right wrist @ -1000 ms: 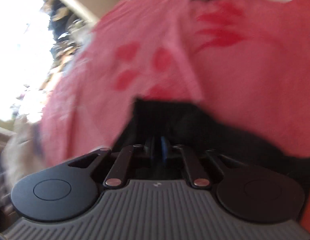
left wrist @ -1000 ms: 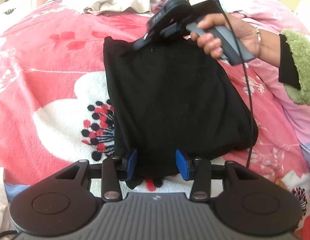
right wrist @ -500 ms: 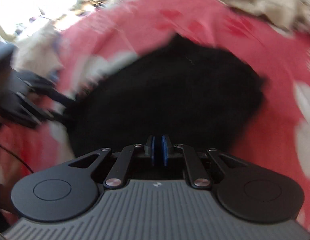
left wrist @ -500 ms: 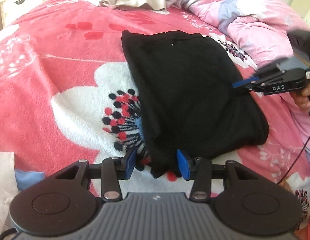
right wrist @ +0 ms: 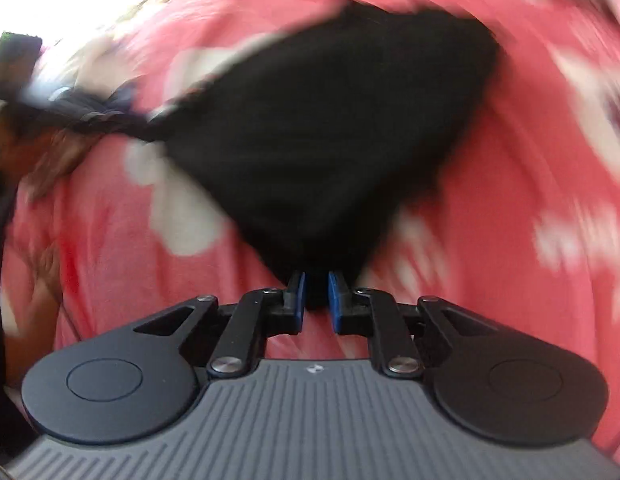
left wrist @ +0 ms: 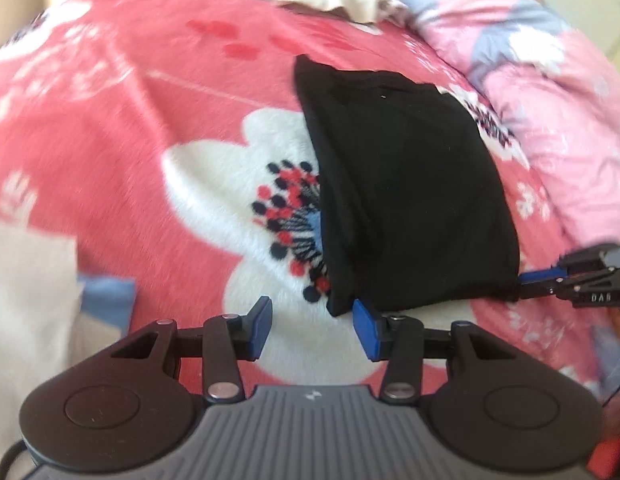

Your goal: Fold clothes

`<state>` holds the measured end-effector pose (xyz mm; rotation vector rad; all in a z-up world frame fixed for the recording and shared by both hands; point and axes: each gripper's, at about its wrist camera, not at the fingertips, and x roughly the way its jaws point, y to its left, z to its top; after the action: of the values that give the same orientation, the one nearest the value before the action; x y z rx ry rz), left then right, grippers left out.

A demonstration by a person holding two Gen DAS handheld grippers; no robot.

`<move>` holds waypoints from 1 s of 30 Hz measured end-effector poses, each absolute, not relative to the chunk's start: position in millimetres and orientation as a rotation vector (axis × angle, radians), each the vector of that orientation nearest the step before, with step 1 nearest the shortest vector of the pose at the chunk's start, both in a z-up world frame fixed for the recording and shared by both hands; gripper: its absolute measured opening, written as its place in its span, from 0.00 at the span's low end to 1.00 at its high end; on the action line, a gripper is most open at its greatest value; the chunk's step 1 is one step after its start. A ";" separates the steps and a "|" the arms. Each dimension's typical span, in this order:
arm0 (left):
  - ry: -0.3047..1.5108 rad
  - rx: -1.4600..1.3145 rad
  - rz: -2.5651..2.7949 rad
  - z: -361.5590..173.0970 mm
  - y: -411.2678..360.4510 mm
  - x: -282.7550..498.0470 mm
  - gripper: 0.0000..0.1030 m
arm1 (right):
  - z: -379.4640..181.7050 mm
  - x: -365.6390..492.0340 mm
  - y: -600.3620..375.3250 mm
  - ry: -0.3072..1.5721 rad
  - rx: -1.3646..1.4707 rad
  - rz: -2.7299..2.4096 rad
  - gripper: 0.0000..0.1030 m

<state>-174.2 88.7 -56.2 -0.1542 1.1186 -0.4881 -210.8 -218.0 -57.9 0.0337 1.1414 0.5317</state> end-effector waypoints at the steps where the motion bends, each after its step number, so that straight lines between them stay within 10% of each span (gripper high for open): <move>1: 1.127 -0.179 -0.493 -55.2 92.1 -175.6 0.44 | -59.3 -211.0 -232.5 1.152 0.144 0.488 0.12; 14: 1.278 -0.656 -0.403 -88.8 98.0 -160.6 0.47 | -130.8 -220.6 -254.2 1.307 1.237 0.354 0.44; 30: 1.187 -0.628 -0.364 -84.5 87.7 -154.7 0.09 | -132.7 -227.7 -268.9 1.073 1.351 0.044 0.27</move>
<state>-154.7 87.7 -84.5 -0.6281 1.1873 -0.3635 -227.7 -268.9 -132.7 1.3514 1.0727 0.0437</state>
